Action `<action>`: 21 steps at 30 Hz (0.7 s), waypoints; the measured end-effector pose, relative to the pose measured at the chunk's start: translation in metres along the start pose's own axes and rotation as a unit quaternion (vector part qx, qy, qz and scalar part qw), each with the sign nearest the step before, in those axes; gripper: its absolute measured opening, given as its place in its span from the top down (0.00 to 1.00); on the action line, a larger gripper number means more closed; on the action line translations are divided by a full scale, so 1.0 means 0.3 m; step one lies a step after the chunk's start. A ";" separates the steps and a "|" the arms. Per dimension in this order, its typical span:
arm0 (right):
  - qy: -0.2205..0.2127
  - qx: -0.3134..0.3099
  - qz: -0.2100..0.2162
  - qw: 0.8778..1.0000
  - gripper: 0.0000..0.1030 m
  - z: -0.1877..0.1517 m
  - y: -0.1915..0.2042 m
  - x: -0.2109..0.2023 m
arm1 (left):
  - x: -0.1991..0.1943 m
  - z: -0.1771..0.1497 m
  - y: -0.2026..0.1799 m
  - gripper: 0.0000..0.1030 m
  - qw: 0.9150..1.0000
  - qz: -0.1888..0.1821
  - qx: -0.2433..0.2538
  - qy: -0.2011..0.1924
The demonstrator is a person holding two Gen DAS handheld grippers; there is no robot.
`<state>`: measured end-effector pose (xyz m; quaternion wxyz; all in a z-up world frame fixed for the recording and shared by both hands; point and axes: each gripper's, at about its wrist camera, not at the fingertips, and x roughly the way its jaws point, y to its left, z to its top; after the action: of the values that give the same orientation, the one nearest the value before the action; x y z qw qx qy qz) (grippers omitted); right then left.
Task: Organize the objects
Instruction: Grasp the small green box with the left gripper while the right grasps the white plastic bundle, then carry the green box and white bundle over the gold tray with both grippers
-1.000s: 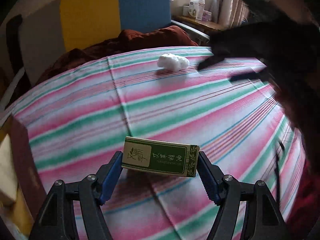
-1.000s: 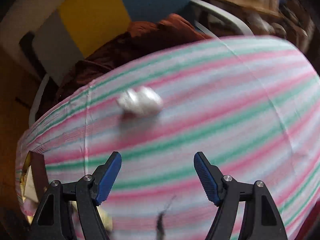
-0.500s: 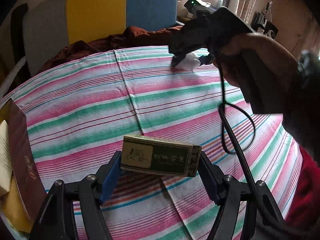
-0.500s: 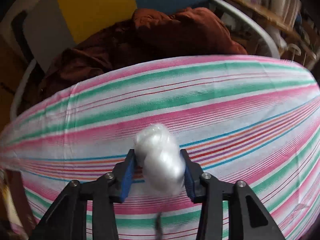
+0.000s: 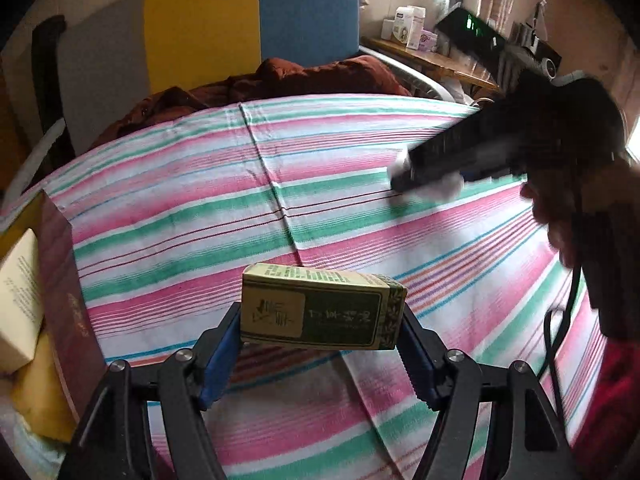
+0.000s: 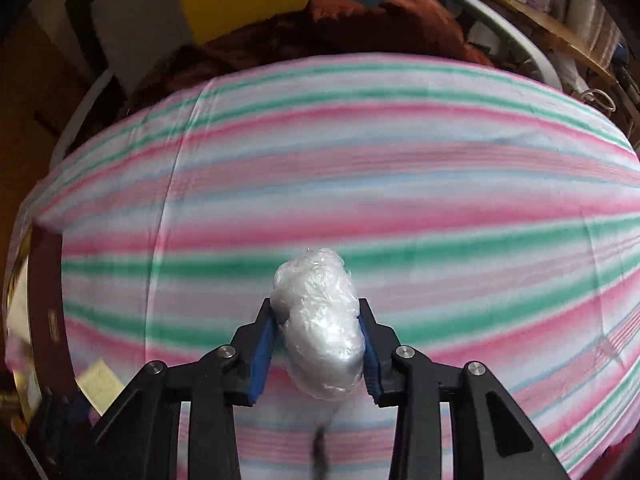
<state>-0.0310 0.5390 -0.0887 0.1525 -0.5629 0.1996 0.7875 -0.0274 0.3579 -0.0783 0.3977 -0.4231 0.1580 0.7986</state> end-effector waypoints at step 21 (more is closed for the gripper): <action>-0.010 -0.051 0.055 0.997 0.64 -0.206 0.203 -0.130 | -0.431 -0.077 0.135 0.29 0.992 0.061 -0.029 -0.111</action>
<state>0.0043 0.4551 -0.0609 0.0819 -0.5500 0.1881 0.8095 -0.0038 0.2536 0.0082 0.3513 -0.3324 0.1153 0.8677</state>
